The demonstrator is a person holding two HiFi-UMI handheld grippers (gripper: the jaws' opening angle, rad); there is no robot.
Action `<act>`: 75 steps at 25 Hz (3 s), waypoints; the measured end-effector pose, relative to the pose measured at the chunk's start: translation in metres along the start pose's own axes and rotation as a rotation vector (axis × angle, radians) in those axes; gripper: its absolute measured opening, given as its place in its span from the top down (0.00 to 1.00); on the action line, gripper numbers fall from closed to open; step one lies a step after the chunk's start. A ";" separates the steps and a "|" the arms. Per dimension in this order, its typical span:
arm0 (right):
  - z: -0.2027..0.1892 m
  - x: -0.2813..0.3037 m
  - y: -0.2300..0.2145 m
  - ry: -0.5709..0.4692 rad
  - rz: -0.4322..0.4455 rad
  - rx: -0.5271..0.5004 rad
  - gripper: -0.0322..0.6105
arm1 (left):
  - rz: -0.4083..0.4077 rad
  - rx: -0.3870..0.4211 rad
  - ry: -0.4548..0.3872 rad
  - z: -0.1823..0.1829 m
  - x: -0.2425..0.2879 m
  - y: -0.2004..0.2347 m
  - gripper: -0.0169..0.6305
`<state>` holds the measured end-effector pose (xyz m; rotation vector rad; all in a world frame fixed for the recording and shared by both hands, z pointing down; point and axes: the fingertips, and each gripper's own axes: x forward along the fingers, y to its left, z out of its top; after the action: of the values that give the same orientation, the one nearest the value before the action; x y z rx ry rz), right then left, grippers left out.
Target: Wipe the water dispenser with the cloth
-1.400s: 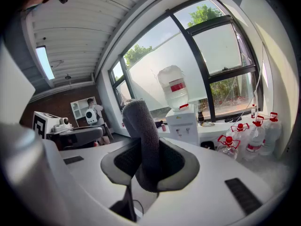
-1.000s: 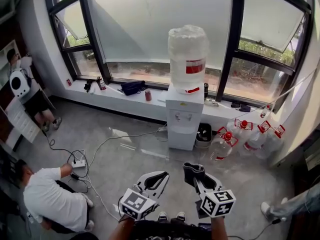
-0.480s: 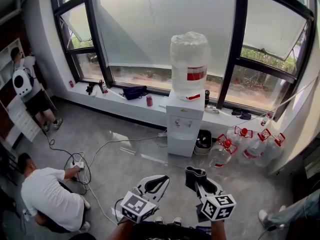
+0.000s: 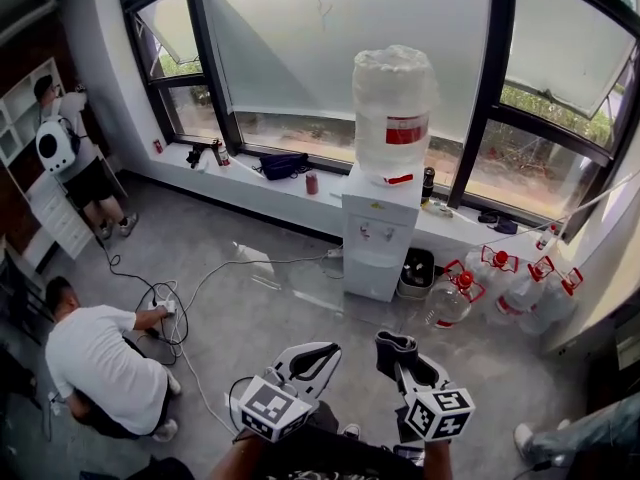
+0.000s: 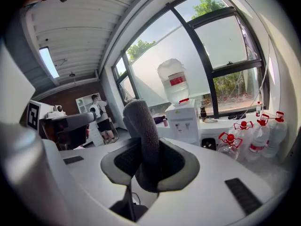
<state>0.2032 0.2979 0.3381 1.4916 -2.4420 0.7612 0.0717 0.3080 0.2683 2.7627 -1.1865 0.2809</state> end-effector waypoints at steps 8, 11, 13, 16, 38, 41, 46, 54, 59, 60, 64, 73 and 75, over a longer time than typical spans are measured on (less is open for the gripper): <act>0.007 0.022 -0.005 0.006 0.045 0.025 0.79 | 0.047 0.004 0.016 0.002 0.008 0.015 0.94; 0.013 0.037 -0.005 0.004 0.046 0.039 0.79 | 0.043 0.012 0.009 0.007 0.015 0.029 0.94; 0.015 0.050 -0.003 0.001 0.044 0.045 0.79 | 0.030 0.016 0.003 0.008 0.019 0.039 0.94; 0.019 0.073 0.002 0.003 0.035 0.050 0.79 | 0.013 0.018 -0.002 0.006 0.026 0.062 0.94; 0.098 0.332 0.077 0.001 -0.179 0.092 0.79 | -0.213 0.049 0.010 0.003 0.051 0.349 0.94; 0.106 0.352 0.067 0.012 -0.215 0.075 0.79 | -0.253 0.050 0.031 -0.002 0.063 0.362 0.94; 0.118 0.381 0.048 0.032 -0.238 0.056 0.79 | -0.279 0.034 0.036 -0.005 0.083 0.376 0.94; 0.140 0.435 -0.004 0.058 -0.253 -0.012 0.79 | -0.249 0.018 0.017 0.007 0.116 0.387 0.94; 0.142 0.475 -0.042 0.102 -0.245 -0.021 0.79 | -0.209 0.009 0.025 0.009 0.145 0.398 0.94; 0.142 0.483 -0.050 0.109 -0.240 -0.014 0.79 | -0.201 0.000 0.020 0.012 0.151 0.399 0.94; 0.141 0.515 -0.080 0.131 -0.223 0.038 0.79 | -0.181 -0.002 0.025 0.018 0.177 0.403 0.94; 0.131 0.567 -0.149 0.183 -0.255 0.142 0.79 | -0.155 0.001 0.084 0.015 0.217 0.407 0.94; 0.127 0.570 -0.168 0.196 -0.280 0.148 0.79 | -0.148 -0.001 0.094 0.014 0.223 0.408 0.94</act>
<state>0.0899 -0.2719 0.5157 1.6766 -2.0191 0.9912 -0.0732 -0.1312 0.3190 2.7837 -0.9542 0.3898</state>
